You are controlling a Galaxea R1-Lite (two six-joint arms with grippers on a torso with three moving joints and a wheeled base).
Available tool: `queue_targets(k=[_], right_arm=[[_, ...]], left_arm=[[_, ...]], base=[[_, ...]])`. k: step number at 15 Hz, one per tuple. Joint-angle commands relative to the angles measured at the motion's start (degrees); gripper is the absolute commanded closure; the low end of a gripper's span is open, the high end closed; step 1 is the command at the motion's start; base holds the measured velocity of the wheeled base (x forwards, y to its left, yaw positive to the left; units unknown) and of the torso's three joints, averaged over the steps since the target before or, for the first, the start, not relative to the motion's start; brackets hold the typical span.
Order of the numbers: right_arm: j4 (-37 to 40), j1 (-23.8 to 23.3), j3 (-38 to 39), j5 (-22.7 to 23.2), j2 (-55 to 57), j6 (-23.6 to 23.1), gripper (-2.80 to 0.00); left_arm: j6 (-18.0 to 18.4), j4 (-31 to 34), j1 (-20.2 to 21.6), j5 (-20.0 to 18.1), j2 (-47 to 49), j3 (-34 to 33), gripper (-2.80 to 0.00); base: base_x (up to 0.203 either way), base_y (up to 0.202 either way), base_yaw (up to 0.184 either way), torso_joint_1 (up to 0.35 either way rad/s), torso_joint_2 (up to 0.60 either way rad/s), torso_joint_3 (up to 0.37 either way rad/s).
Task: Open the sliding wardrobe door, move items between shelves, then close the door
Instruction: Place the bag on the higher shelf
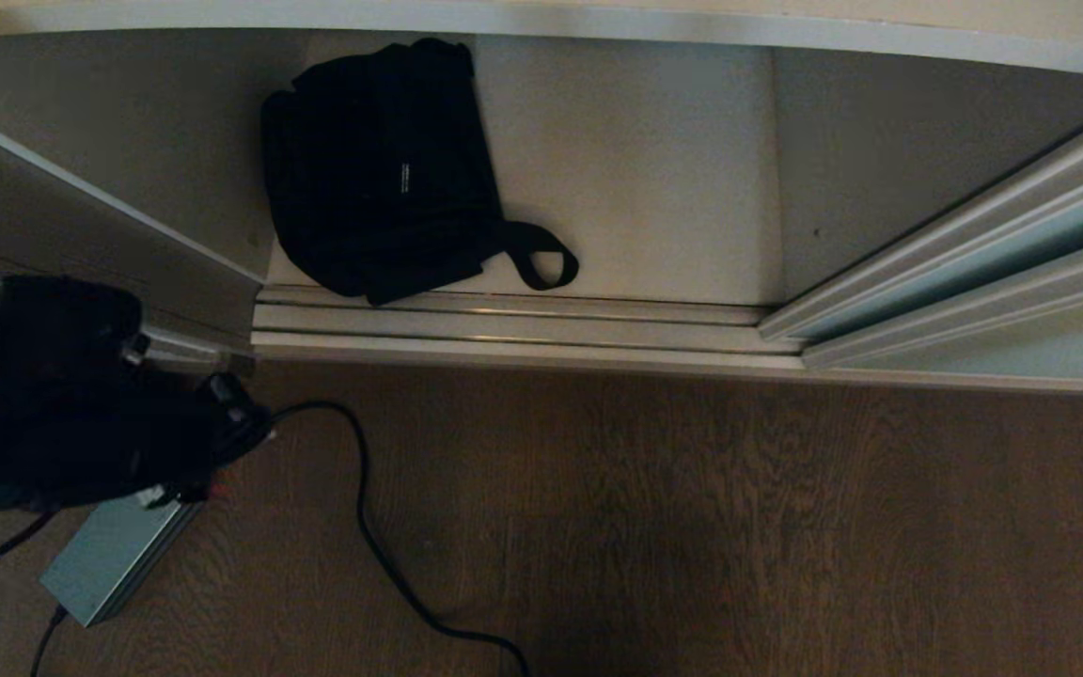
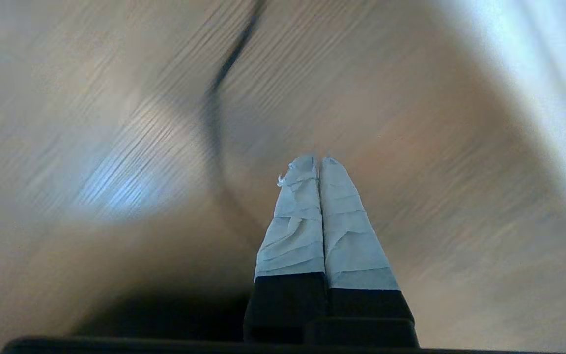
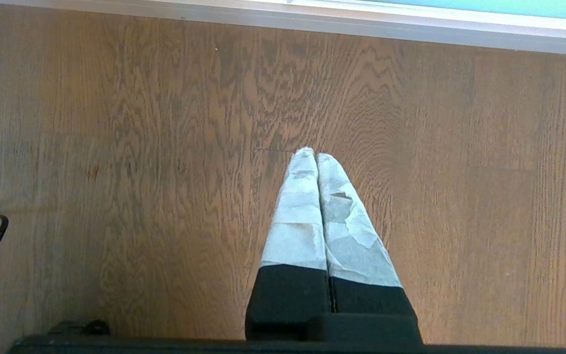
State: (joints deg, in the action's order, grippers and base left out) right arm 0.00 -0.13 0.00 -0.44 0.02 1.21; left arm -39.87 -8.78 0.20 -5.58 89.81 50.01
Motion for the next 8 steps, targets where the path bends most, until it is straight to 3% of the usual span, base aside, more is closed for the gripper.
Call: queue_targets(k=[1, 3, 6, 8], right_arm=[[-0.09, -0.04, 0.0, 0.0, -0.02, 0.02, 0.0], [-0.07, -0.04, 0.09, 0.0, -0.02, 0.03, 0.0], [0.0, -0.04, 0.0, 0.0, -0.02, 0.11, 0.0], [-0.09, -0.04, 0.01, 0.0, -0.02, 0.02, 0.0]], left_arm=[[-0.4, -3.98, 0.26, -0.2, 9.41, 7.89, -2.8], [-0.46, -5.35, 0.38, -0.42, 11.73, 12.89, -2.8], [-0.54, -14.15, 0.46, -4.54, 13.29, 14.05, -2.8], [-0.48, -17.47, 0.75, -5.16, 15.94, 16.37, -2.8]], base=[[0.0, 0.0, 0.0, 0.0, 0.0, 0.0], [0.0, 0.0, 0.0, 0.0, 0.0, 0.0], [0.0, 0.0, 0.0, 0.0, 0.0, 0.0], [0.0, 0.0, 0.0, 0.0, 0.0, 0.0]])
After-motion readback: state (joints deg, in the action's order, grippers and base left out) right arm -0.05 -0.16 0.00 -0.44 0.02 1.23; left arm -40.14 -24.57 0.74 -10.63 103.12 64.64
